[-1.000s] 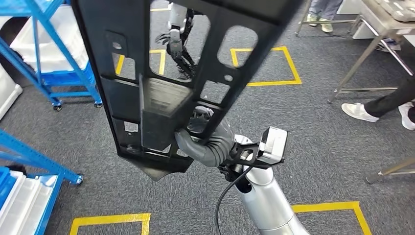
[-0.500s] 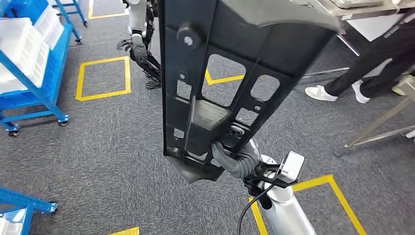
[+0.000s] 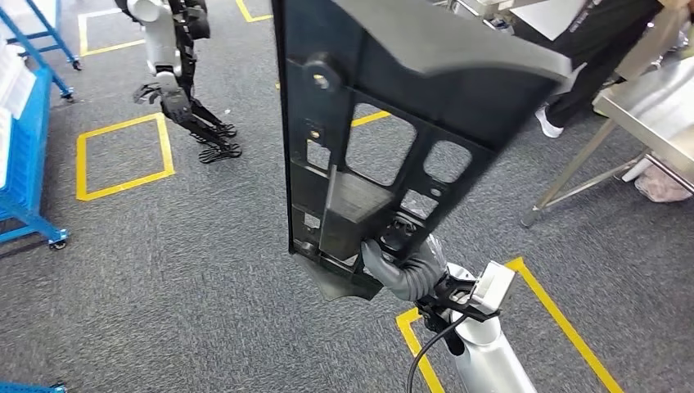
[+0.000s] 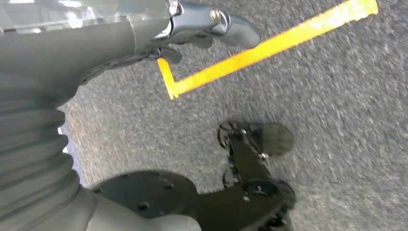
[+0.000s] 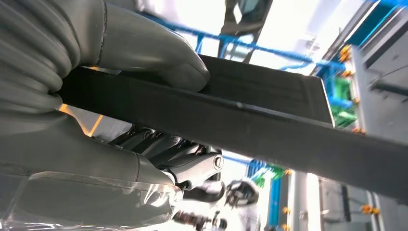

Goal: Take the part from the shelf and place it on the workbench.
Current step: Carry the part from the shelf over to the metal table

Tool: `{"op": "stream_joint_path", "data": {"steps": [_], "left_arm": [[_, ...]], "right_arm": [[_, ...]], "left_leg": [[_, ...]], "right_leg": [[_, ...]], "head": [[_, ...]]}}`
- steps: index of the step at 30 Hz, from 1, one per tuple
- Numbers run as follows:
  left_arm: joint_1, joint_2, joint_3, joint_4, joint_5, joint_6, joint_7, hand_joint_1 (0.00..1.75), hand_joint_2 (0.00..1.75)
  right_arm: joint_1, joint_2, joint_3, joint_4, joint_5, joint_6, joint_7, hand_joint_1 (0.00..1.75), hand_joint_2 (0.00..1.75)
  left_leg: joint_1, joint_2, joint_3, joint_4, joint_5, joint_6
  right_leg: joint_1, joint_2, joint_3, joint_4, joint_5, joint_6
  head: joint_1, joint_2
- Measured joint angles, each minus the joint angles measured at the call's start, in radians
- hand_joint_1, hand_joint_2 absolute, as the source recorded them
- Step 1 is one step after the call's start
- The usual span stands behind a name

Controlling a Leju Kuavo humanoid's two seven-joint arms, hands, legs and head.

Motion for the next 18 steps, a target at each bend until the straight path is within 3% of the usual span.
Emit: {"op": "stream_joint_path", "data": {"steps": [2, 4, 5, 6, 8, 10, 12, 14, 16, 18], "left_arm": [[0.001, 0.006, 0.009, 0.000, 0.032, 0.013, 0.016, 0.00, 1.75], [0.002, 0.006, 0.032, 0.000, 0.072, 0.057, 0.042, 0.00, 1.75], [0.002, 0.006, 0.045, 0.000, 0.089, 0.084, 0.051, 0.00, 1.75], [0.000, 0.005, 0.057, 0.000, 0.102, 0.108, 0.056, 0.00, 1.75], [-0.007, 0.004, 0.078, 0.000, 0.122, 0.142, 0.058, 0.00, 1.75], [-0.014, 0.002, 0.094, 0.000, 0.131, 0.158, 0.055, 0.00, 1.75], [-0.017, -0.002, 0.103, 0.000, 0.133, 0.167, 0.055, 0.00, 1.75], [-0.018, -0.010, 0.107, 0.000, 0.133, 0.172, 0.056, 0.00, 1.75], [-0.020, -0.016, 0.111, 0.000, 0.132, 0.175, 0.057, 0.00, 1.75], [-0.019, -0.019, 0.115, 0.000, 0.128, 0.175, 0.057, 0.00, 1.75]], "right_arm": [[-0.037, 0.029, 0.026, 0.023, 0.006, 0.000, 0.005, 1.75, 1.75], [-0.094, 0.077, 0.061, 0.064, -0.010, 0.025, 0.015, 1.75, 1.75], [-0.124, 0.104, 0.078, 0.087, -0.023, 0.042, 0.025, 1.75, 1.75], [-0.153, 0.129, 0.092, 0.105, -0.037, 0.058, 0.039, 1.75, 1.75], [-0.204, 0.176, 0.111, 0.129, -0.066, 0.085, 0.074, 1.75, 1.75], [-0.244, 0.210, 0.123, 0.139, -0.086, 0.100, 0.101, 1.75, 1.75], [-0.263, 0.225, 0.131, 0.144, -0.094, 0.103, 0.110, 1.75, 1.75], [-0.266, 0.228, 0.134, 0.145, -0.096, 0.103, 0.111, 1.75, 1.75], [-0.270, 0.228, 0.134, 0.146, -0.098, 0.103, 0.111, 1.75, 1.75], [-0.274, 0.228, 0.136, 0.146, -0.098, 0.103, 0.110, 1.75, 1.75]], "left_leg": [[0.004, -0.053, -0.045, 0.099, -0.056, -0.008], [0.005, -0.074, -0.115, 0.236, -0.109, -0.012], [0.005, -0.076, -0.139, 0.273, -0.112, -0.012], [0.005, -0.077, -0.146, 0.274, -0.095, -0.012], [0.006, -0.091, -0.109, 0.166, -0.017, -0.007], [0.007, -0.132, -0.057, 0.040, 0.038, -0.001], [0.006, -0.154, -0.038, -0.003, 0.046, 0.006], [0.007, -0.136, -0.037, -0.008, 0.050, 0.017], [0.011, -0.113, -0.035, -0.015, 0.054, 0.029], [0.009, -0.087, -0.035, -0.018, 0.054, 0.038]], "right_leg": [[-0.004, 0.024, 0.002, -0.004, 0.003, -0.012], [-0.002, 0.054, 0.001, -0.003, 0.004, -0.018], [-0.001, 0.071, 0.001, -0.001, 0.004, -0.019], [0.000, 0.085, 0.002, 0.000, 0.004, -0.019], [-0.001, 0.110, 0.004, 0.005, 0.002, -0.016], [0.001, 0.130, 0.001, 0.011, -0.001, -0.009], [0.000, 0.145, -0.003, 0.012, -0.001, 0.000], [-0.002, 0.153, -0.006, 0.012, 0.000, 0.010], [0.002, 0.117, -0.024, 0.048, -0.025, 0.021], [0.002, 0.064, -0.079, 0.163, -0.086, 0.029]], "head": [[-0.002, 0.000], [-0.004, 0.000], [-0.004, 0.000], [-0.004, 0.000], [-0.005, 0.000], [-0.004, 0.000], [-0.004, 0.000], [-0.004, 0.000], [0.001, 0.000], [0.006, 0.000]]}}
